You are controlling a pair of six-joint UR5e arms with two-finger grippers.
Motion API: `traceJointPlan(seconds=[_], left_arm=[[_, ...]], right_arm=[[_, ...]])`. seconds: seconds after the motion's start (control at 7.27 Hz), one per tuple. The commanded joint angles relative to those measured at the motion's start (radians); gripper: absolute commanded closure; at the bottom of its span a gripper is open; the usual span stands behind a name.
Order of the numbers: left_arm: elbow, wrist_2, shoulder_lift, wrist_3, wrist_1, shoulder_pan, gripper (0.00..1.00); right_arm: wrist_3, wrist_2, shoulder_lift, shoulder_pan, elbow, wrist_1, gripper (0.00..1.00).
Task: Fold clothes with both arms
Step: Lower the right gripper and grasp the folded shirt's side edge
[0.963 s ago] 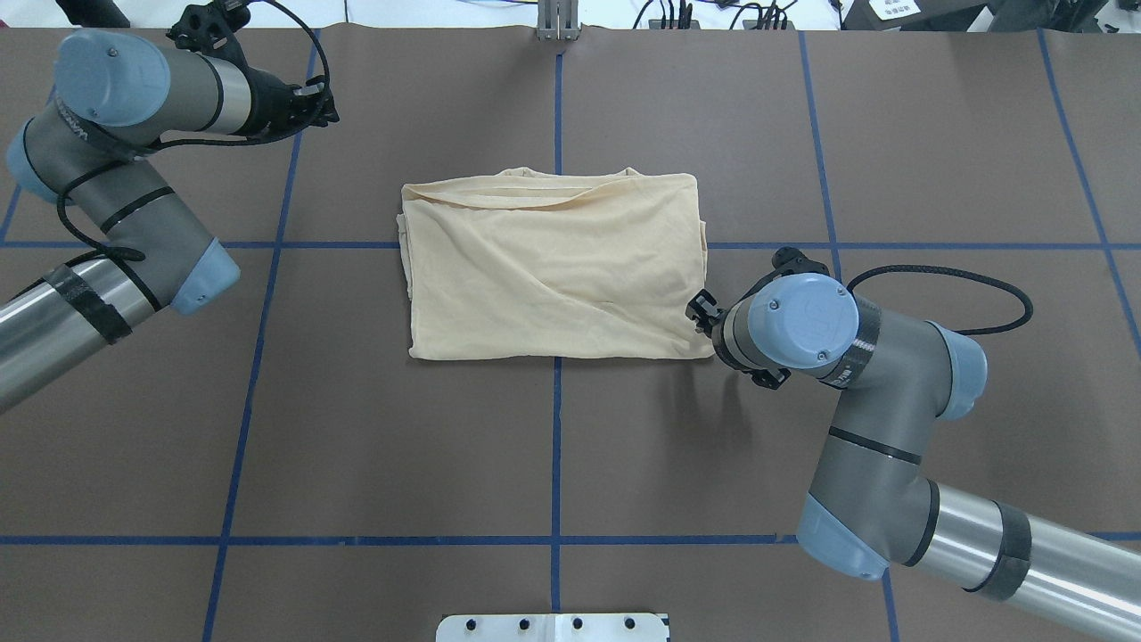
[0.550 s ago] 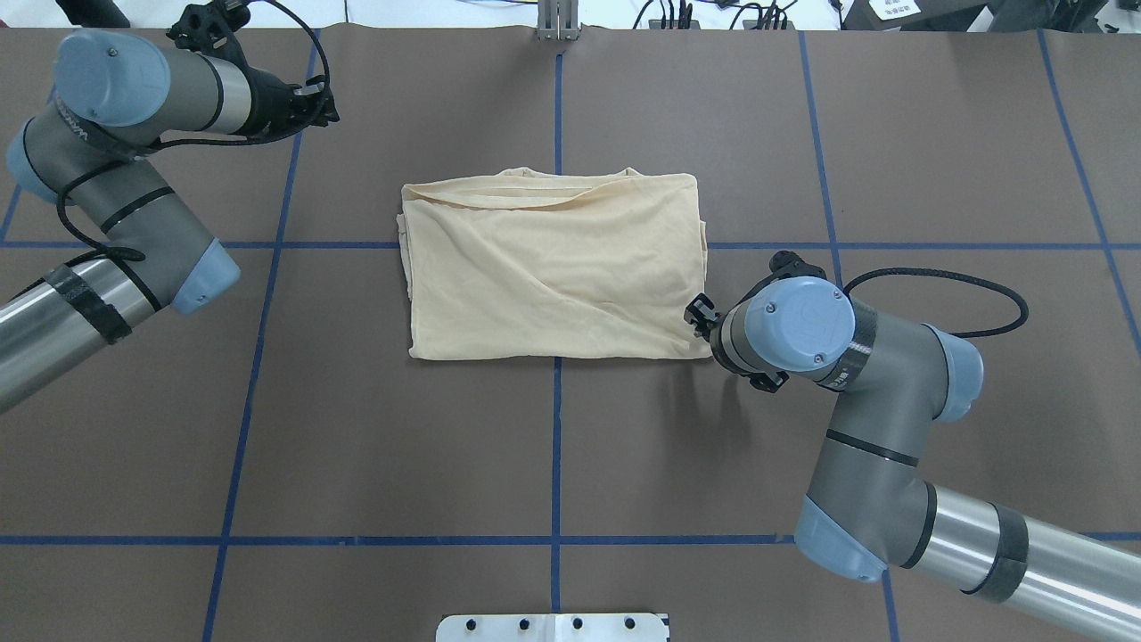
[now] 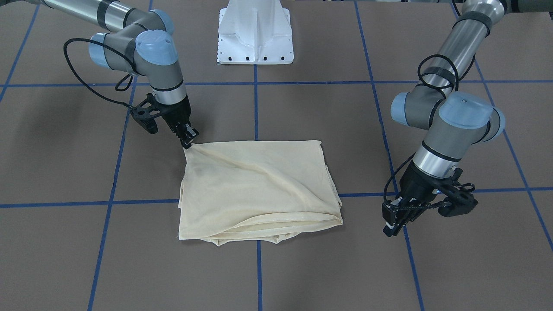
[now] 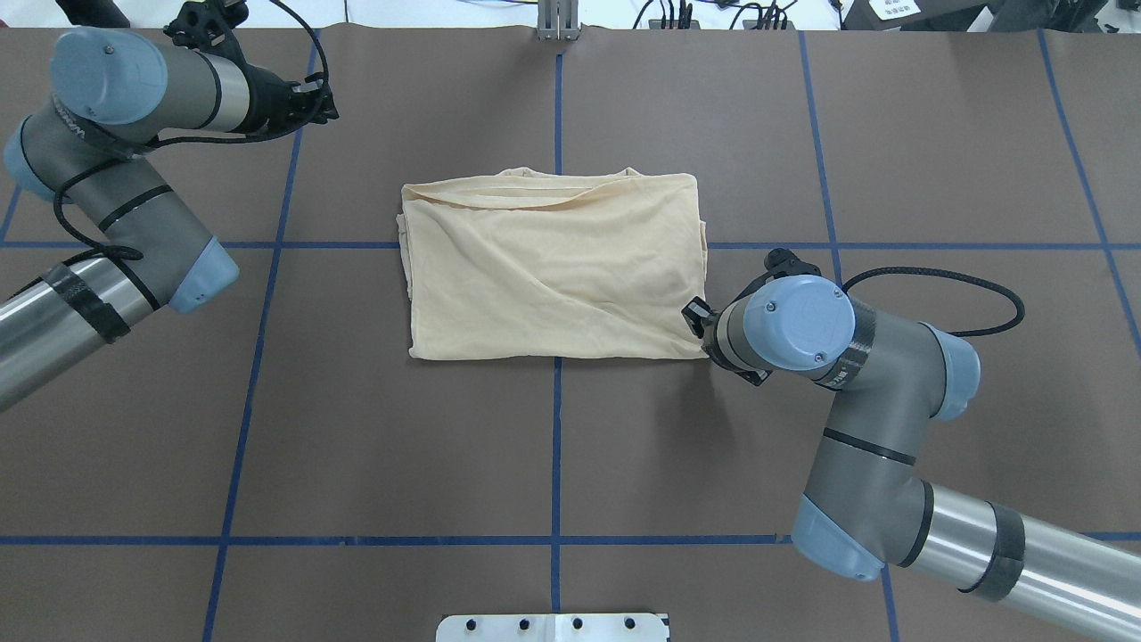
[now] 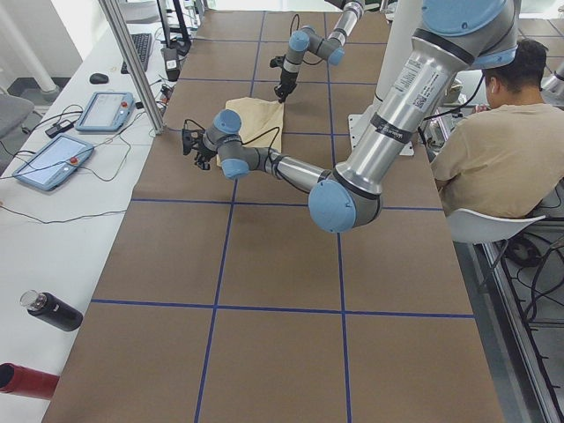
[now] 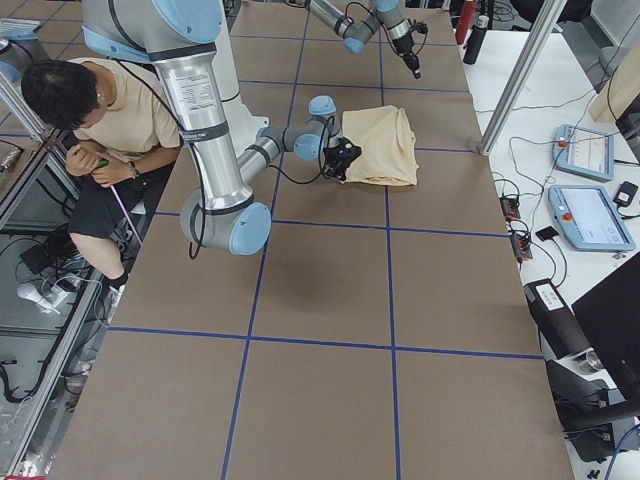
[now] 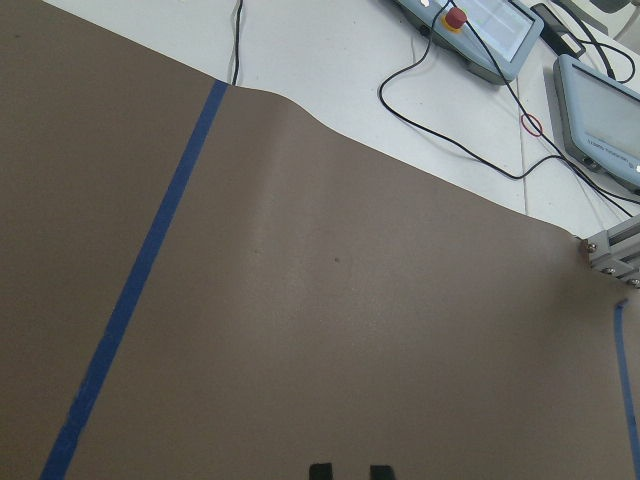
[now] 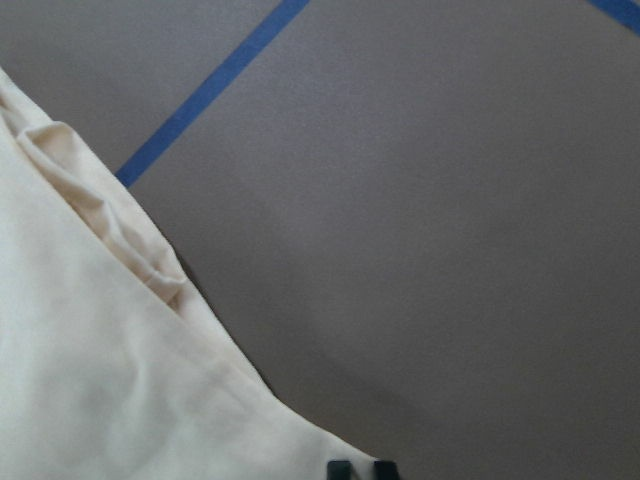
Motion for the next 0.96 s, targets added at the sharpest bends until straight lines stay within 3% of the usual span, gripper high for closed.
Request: traceJointPlan(seconds=[0.0, 0.55, 0.83], left_arm=[[-0.003, 0.0, 0.0, 0.0, 0.0, -0.002, 0.75], [-0.008, -0.002, 0.009, 0.0, 0.0, -0.002, 0.75], [-0.009, -0.002, 0.011, 0.0, 0.0, -0.002, 0.75]], right_arm=[[-0.001, 0.003, 0.0, 0.008, -0.003, 0.015, 1.0], [-0.004, 0.081, -0.009, 0.025, 0.03, 0.017, 1.0], [0.002, 0.078, -0.03, 0.022, 0.067, 0.017, 1.0]])
